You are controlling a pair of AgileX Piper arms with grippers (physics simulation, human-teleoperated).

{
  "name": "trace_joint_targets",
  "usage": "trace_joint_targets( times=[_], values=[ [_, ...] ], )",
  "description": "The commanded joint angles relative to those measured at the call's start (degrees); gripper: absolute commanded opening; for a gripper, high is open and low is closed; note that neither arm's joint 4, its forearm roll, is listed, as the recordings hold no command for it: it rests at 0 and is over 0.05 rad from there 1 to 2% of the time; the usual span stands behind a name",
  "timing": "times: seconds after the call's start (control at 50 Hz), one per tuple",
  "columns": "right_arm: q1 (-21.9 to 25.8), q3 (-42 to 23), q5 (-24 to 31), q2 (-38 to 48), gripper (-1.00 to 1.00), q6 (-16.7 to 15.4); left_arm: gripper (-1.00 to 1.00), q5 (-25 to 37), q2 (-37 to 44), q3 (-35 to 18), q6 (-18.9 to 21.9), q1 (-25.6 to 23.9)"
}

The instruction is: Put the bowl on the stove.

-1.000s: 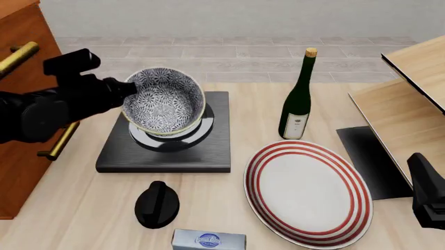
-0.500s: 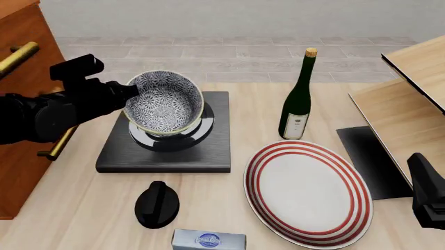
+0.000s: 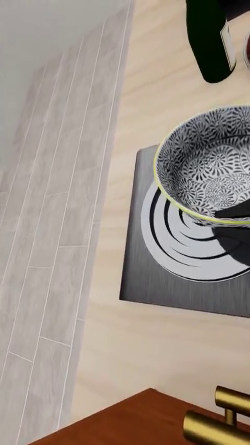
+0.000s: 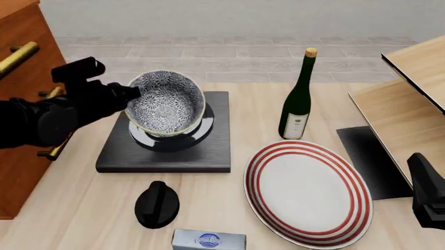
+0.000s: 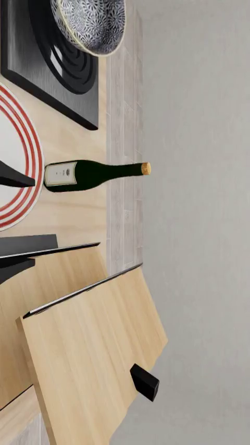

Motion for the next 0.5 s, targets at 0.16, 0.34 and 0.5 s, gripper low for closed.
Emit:
trace_joint_targets(
  times=[0.16, 0.34, 0.5],
  values=[
    [0.0, 0.0, 0.0, 0.0, 1.00, 0.0, 1.00, -1.1, -2.8, 1.5, 1.1, -0.9],
    [0.0, 0.0, 0.0, 0.0, 1.00, 0.0, 1.00, -0.5, -5.1, 2.3, 1.5, -0.9],
    [0.0, 0.0, 0.0, 0.0, 1.00, 0.0, 1.00, -0.1, -8.0, 3.3, 1.8, -1.0]
  ],
)
